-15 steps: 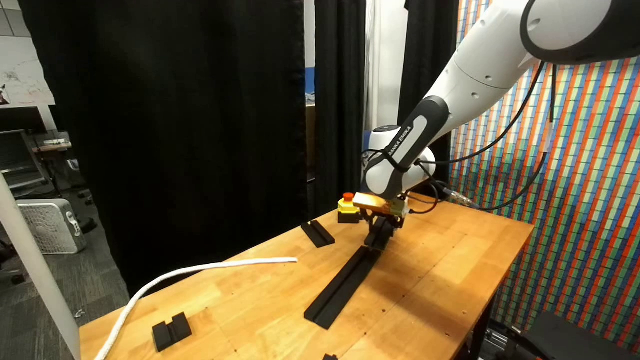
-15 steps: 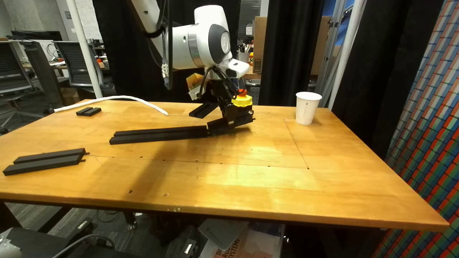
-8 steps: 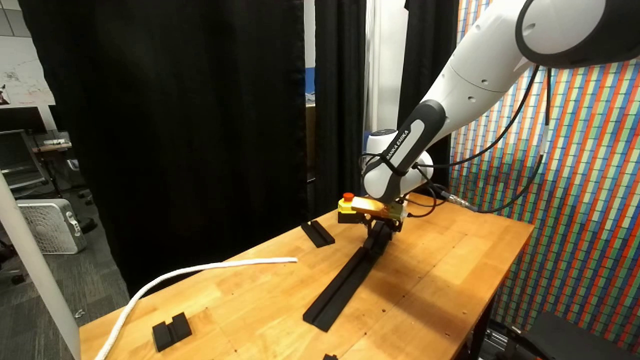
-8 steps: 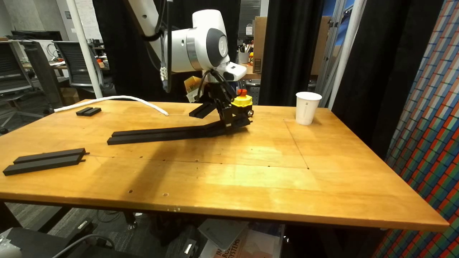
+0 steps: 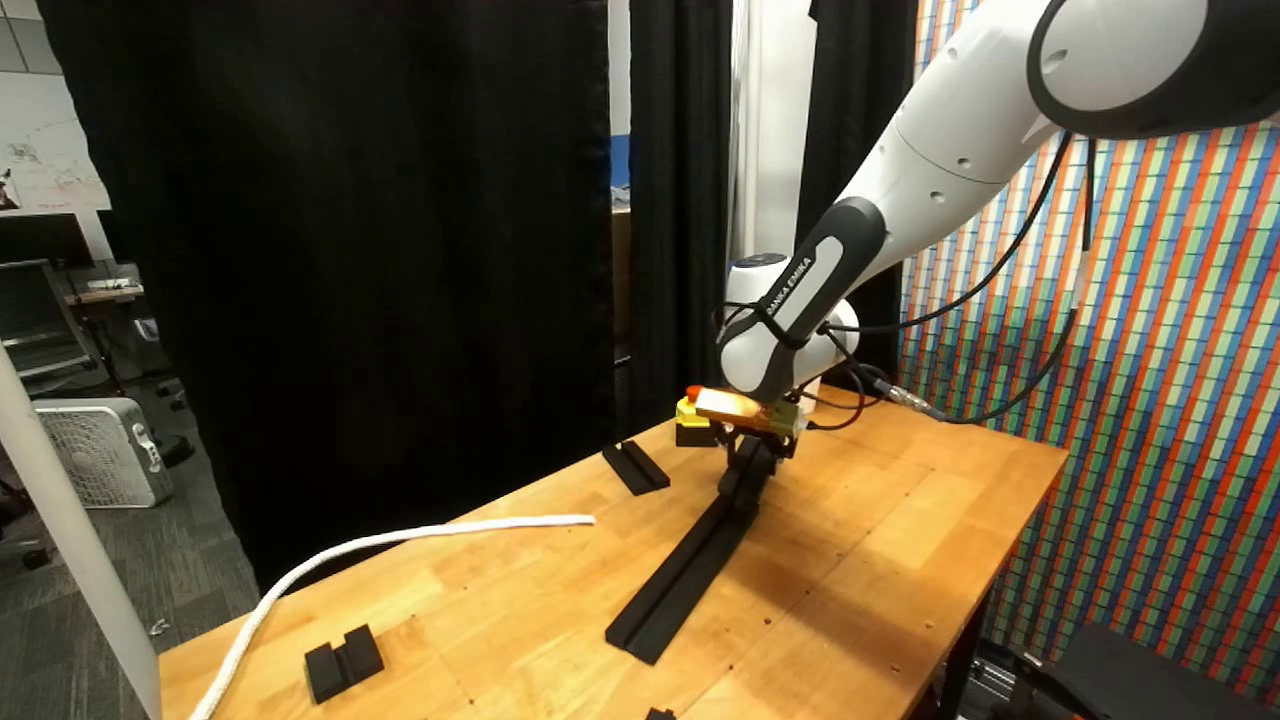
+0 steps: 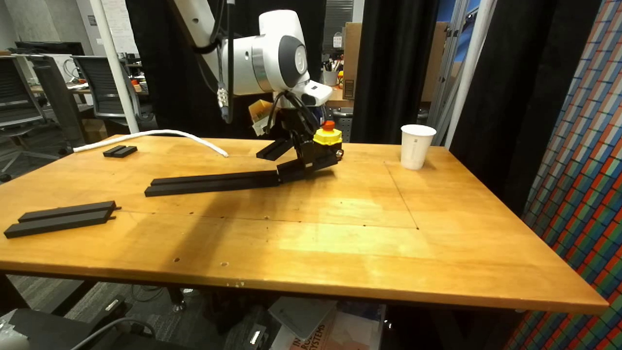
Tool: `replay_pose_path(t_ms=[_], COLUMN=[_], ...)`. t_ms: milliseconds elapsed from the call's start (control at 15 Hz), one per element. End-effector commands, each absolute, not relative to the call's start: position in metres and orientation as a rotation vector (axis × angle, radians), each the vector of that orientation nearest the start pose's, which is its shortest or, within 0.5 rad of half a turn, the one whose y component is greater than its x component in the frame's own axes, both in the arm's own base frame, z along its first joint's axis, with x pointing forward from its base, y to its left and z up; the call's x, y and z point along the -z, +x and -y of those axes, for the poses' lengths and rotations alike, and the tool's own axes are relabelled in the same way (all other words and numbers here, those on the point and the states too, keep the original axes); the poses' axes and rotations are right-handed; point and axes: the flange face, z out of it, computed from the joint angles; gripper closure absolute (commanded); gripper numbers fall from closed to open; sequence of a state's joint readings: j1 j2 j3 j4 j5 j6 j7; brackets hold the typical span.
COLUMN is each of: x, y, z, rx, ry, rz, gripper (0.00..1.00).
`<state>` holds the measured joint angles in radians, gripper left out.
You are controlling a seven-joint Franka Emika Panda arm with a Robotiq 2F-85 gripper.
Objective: Arrange the black objects on the table
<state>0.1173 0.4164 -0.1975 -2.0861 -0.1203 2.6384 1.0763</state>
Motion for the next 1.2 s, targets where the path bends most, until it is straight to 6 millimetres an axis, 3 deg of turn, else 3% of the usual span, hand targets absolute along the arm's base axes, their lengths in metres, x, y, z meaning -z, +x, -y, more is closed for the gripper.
replay_pose_path(t_ms=[0,1133], x=[-0.2459,-0.2475], y=[0.6079,0.6019], z=[0.0374,0.0435], rx=[0.321,0.287], ry=[-2.763,-2.790], rz=[-1.557,-1.579], gripper=[0.54,0.54])
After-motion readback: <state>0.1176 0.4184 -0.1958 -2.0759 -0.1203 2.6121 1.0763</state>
